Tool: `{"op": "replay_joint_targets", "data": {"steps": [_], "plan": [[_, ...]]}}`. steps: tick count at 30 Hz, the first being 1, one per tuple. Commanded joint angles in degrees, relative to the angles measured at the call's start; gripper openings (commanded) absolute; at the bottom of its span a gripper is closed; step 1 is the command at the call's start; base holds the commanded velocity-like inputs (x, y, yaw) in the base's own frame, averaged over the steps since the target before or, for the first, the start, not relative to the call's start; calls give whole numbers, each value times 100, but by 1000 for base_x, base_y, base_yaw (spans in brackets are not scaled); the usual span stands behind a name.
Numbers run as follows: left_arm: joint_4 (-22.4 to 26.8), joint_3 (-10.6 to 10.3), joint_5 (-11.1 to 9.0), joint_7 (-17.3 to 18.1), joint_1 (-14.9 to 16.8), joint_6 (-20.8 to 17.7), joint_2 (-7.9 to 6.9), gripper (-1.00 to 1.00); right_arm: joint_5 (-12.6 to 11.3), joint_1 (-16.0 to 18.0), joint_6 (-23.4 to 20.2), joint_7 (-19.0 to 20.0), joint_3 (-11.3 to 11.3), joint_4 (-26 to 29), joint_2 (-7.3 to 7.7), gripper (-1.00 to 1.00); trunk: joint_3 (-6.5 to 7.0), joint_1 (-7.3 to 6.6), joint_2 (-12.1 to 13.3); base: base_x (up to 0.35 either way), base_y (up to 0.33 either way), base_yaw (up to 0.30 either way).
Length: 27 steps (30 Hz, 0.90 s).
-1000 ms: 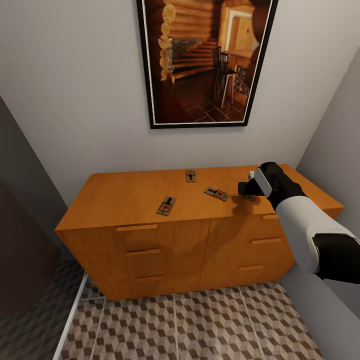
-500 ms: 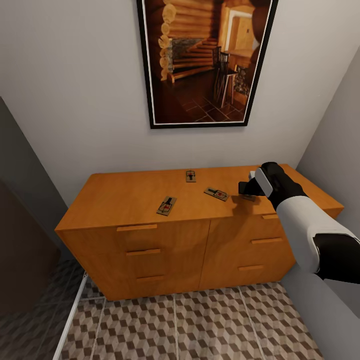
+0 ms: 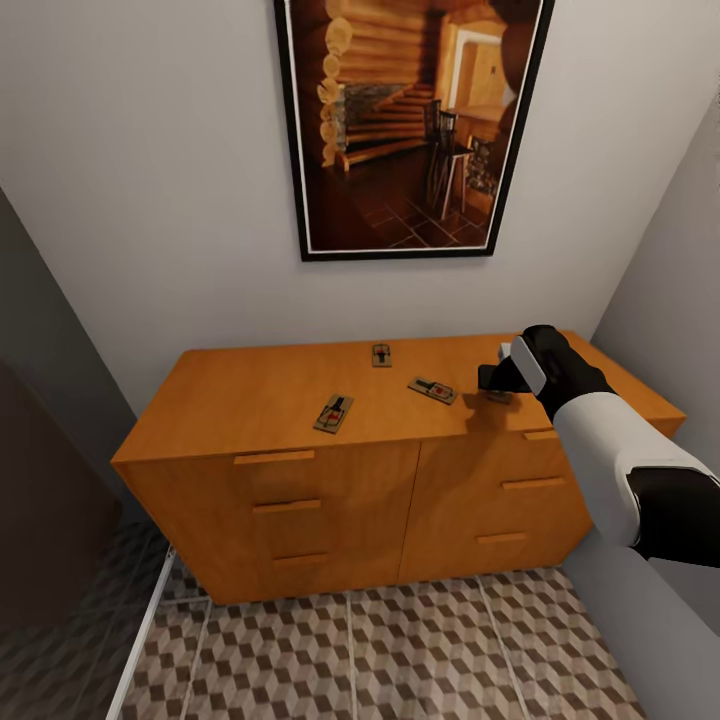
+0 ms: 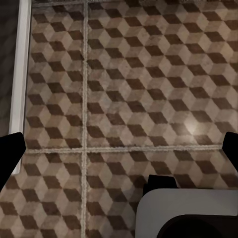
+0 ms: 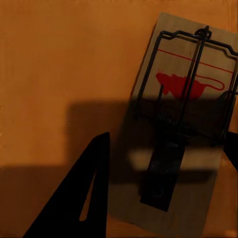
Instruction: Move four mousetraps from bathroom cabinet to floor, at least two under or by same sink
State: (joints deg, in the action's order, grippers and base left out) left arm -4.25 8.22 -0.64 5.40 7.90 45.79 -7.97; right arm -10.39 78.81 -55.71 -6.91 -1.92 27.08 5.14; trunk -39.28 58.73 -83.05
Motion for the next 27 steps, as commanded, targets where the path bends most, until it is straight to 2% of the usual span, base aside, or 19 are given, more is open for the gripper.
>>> {"op": "replay_joint_targets", "data": {"steps": [1,27], "plan": [[-23,48,-9,57,10,27,-3,100,-69,2,-19,-46,-18,6,4,-100,4,0,-3,0,0,0],[-23,48,-12,57,10,27,-3,100,-69,2,-19,-47,-36,2,5,-100,246,0,-3,0,0,0]]}}
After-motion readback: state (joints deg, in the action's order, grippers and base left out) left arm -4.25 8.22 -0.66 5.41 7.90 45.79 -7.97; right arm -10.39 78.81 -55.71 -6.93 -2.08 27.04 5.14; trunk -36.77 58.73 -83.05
